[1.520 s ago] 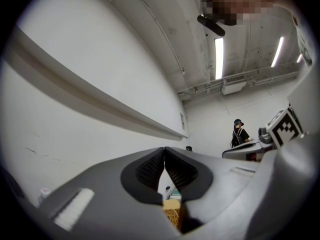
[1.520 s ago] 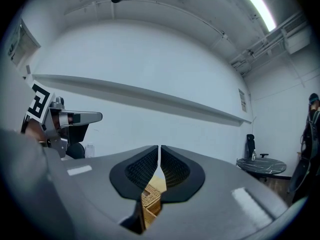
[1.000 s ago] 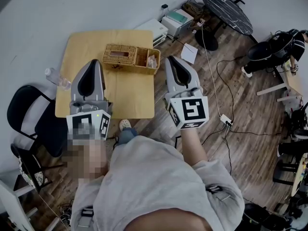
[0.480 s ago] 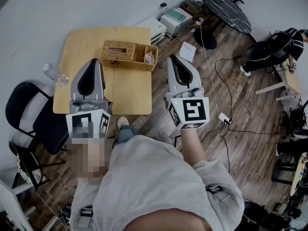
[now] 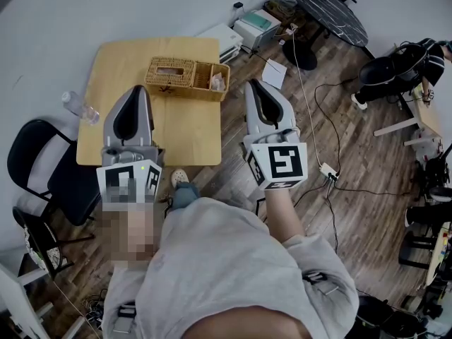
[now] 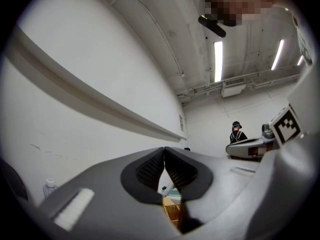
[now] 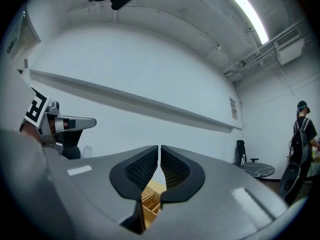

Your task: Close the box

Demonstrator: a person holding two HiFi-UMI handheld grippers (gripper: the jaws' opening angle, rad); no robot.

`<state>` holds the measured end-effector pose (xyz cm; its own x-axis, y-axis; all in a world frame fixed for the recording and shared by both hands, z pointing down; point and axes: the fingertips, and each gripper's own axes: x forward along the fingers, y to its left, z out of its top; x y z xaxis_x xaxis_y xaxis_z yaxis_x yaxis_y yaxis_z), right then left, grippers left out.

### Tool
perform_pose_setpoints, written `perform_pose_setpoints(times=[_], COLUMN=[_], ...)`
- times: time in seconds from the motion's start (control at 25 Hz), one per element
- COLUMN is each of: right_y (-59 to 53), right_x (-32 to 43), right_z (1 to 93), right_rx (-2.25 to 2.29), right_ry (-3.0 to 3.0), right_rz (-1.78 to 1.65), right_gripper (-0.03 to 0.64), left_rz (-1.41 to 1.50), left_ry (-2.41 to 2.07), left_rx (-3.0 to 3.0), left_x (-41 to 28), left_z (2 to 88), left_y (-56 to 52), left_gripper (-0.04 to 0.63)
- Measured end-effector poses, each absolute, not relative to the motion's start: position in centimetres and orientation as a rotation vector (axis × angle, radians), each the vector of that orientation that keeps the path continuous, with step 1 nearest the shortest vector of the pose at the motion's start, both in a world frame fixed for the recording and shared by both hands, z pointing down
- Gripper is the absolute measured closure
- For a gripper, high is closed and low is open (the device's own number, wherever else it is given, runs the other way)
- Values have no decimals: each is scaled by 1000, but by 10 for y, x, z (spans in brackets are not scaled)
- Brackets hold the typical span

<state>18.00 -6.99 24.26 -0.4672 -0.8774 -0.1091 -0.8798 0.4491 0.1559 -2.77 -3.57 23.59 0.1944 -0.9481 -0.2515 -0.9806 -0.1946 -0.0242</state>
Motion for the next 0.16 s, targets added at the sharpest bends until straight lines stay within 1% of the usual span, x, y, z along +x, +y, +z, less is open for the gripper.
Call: perform_pose_setpoints(times=[0.16], right_y=[-70], right_x=[180], right_z=[244], right_rx=[-1618], right_ry=[2662], right_rz=[302], right_gripper=[597], left_rz=[267], left_ry=[1868], left_rx=[-2284], left_x=[-28], left_z=[238], left_y=[-36], left_gripper=[537])
